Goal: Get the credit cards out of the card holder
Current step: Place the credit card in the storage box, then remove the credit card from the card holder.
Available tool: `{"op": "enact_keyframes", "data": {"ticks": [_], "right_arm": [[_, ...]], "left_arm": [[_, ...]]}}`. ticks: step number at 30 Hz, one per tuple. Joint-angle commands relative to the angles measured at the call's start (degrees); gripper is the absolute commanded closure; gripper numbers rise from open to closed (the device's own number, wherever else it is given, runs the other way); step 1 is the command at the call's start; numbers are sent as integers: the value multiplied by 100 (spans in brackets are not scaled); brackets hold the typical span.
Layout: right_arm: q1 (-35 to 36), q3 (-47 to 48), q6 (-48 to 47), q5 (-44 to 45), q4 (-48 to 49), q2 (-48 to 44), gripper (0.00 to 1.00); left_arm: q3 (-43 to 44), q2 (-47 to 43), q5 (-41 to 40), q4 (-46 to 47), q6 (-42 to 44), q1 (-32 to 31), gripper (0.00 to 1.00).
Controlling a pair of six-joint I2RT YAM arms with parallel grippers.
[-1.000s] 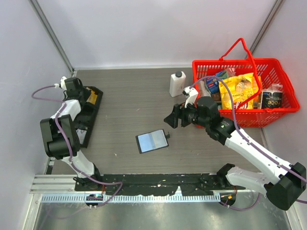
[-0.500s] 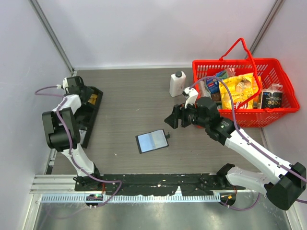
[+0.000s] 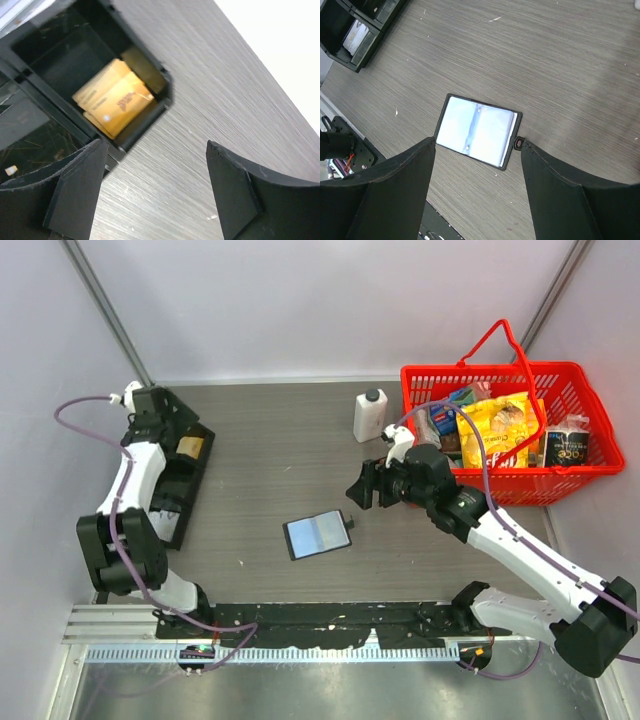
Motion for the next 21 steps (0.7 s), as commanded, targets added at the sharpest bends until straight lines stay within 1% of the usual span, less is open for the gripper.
{"op": "enact_keyframes", "data": {"ticks": [1,3,9,14,16,18,21], "right_arm": [[38,-93,174,49,126,136,27],[74,-146,279,49,196,232,27],[442,-172,525,181,345,575,30],[759,-190,754,322,503,926,33],[873,-269,894,348,775,1067,35],[952,-313,1009,409,907,1225,35],[1075,-322,1132,559,1013,1541,36]], "left_arm": [[8,-842,-189,-402,619,-938,16],[-202,-1114,-259,-499,672,-1544,16],[-1046,-1713,-462,-684,295,-3311,18],[-1363,-1845,-506,-921,-145,-4445,21],[-1451,-1810,-497,-957,-329,-4876,21],[-1565,-1723,-375,-896,-514,-5088,23],[-1811,-1626,-313,-843,-742,-5220,25]]}}
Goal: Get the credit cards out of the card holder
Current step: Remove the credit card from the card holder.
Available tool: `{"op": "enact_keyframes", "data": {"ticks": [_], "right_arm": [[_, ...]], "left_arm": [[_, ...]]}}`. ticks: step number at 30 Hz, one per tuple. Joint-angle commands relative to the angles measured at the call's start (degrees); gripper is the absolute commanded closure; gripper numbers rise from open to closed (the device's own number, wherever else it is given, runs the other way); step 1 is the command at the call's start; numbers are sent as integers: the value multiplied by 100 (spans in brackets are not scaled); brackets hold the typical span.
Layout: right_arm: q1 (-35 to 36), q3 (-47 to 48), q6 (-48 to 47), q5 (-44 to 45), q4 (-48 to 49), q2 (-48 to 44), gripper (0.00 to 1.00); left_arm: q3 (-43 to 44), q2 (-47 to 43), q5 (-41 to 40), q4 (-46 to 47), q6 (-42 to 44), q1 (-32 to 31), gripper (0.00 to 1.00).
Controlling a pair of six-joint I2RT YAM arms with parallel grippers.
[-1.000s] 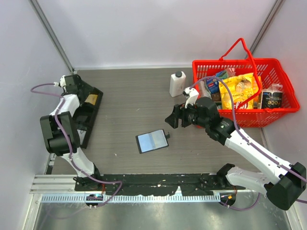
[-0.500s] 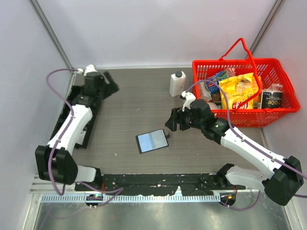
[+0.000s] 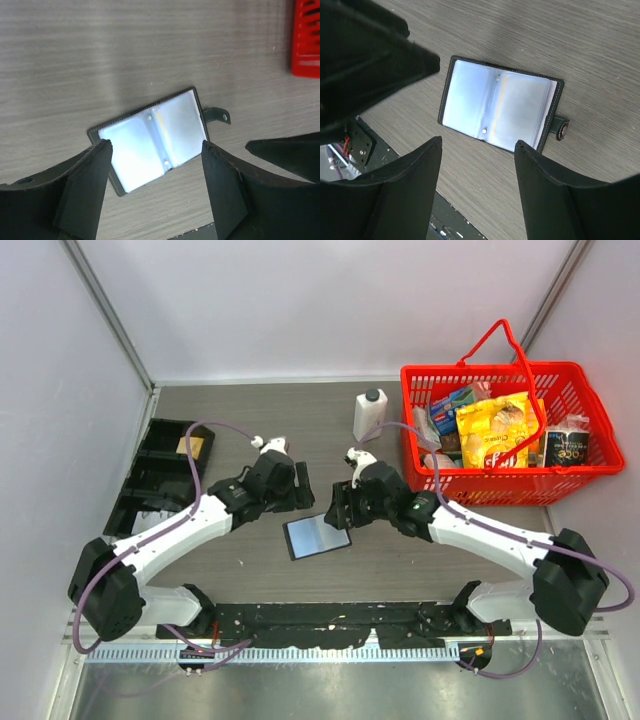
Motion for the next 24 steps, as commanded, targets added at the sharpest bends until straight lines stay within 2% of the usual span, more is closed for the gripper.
{"op": "enact_keyframes", "data": {"ticks": [1,12,24], "right_arm": [[153,-42,330,332,565,348,36],[399,63,559,1088,223,1386,38],[514,107,673,1194,267,1799,44]], "left_arm": [[-269,73,26,82,-468,-124,26],[-823,582,404,618,-723,-168,29],[-761,1039,360,311,-626,-168,48]]}}
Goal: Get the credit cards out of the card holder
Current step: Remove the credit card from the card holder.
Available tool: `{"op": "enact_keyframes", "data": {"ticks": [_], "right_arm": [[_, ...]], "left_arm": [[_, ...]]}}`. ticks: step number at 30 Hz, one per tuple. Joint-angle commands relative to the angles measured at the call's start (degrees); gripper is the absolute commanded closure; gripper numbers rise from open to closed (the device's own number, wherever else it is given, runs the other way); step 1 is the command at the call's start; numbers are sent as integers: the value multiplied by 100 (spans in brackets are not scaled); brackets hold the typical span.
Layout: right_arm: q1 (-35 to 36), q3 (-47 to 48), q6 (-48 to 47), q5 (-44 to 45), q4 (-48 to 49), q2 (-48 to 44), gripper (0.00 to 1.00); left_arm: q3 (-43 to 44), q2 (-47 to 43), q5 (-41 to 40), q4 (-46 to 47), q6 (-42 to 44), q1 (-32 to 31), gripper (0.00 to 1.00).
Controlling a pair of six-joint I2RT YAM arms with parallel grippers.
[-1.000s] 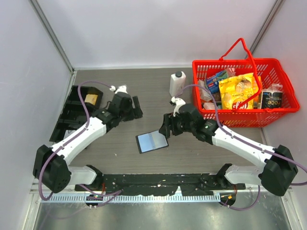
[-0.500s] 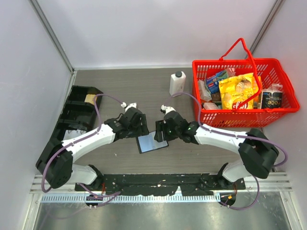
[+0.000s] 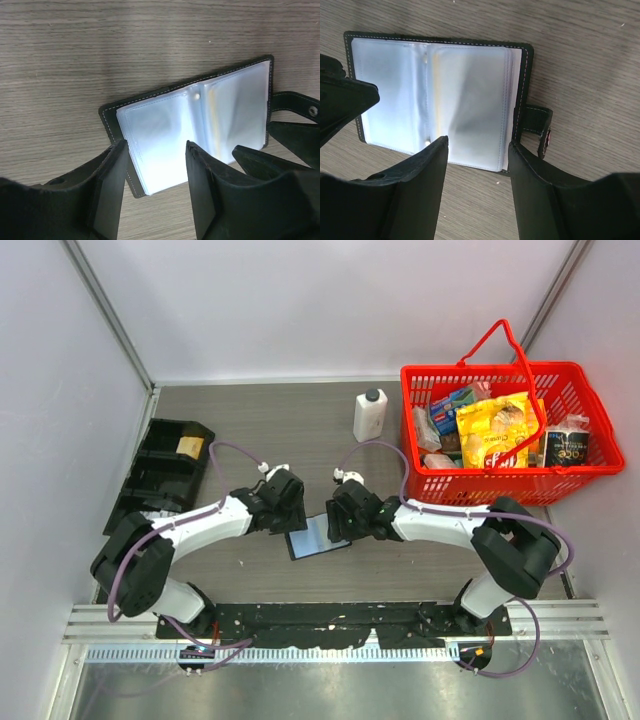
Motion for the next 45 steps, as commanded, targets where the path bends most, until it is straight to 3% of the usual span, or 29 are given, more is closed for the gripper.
{"op": "enact_keyframes", "data": {"ticks": [1,10,17,37,45], "right_arm": [[74,123,133,160,121,66,45],[101,140,116,116,182,93,53],[145,175,107,28,191,-39,56],[373,659,-78,-131,6,-338,57],[496,808,-148,335,-371,-347,54]], "left_arm": [[54,187,43,-6,-14,-19,49],[72,583,166,-50,-102,-19,65],[116,689,272,-50,-102,-28,70],[98,636,298,-33,-102,-19,71],[72,566,281,-24,-111,-19,71]]}}
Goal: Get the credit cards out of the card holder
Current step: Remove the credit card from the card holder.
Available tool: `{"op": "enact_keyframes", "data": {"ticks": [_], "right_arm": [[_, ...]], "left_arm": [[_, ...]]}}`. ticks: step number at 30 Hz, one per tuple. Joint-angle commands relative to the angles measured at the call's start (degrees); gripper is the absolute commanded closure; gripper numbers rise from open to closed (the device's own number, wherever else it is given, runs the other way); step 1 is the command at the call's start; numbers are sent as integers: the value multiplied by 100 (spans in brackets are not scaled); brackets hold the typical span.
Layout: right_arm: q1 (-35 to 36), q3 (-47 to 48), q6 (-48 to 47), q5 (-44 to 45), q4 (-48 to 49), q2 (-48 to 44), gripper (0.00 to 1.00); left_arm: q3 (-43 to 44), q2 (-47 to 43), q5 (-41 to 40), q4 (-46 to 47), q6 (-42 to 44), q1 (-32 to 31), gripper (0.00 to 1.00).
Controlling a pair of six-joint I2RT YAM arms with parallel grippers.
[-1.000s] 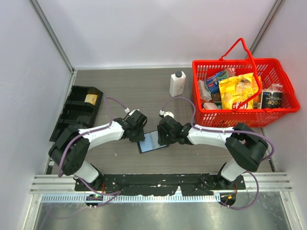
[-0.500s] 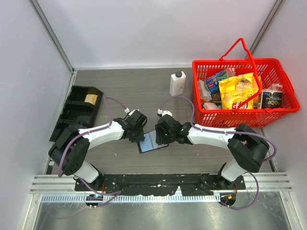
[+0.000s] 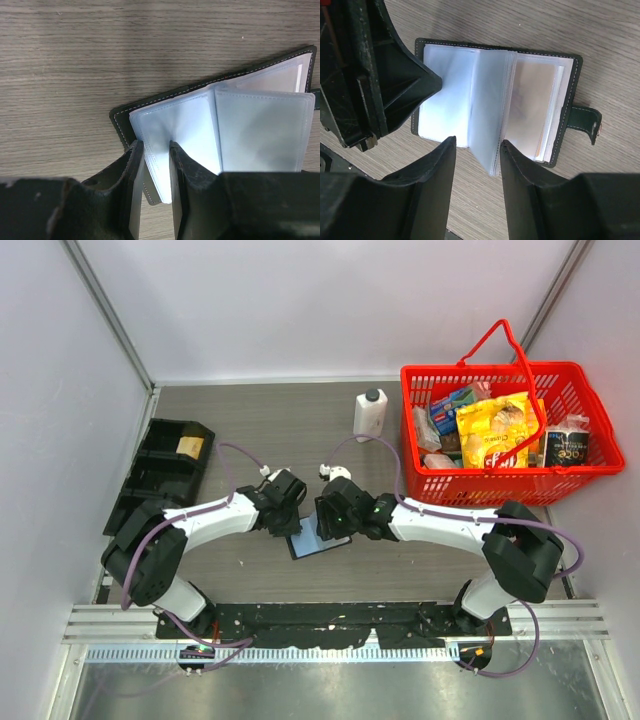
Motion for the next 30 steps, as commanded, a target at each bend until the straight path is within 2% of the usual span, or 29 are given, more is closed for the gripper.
{"op": "enact_keyframes", "data": {"ticks": [1,8,12,30], "right_arm": [[92,240,-80,411,-76,-227,53],[101,249,-116,518,-173,-253,44],[110,275,-27,930,-375,-165,36],[101,187,-54,808,117,459,36]], "left_arm": [[-9,94,239,164,-113,-43,71],[-18,76,239,164,-113,-43,71],[-27,76,239,164,-113,-43,71],[-27,85,257,173,-104,-43,73]]}}
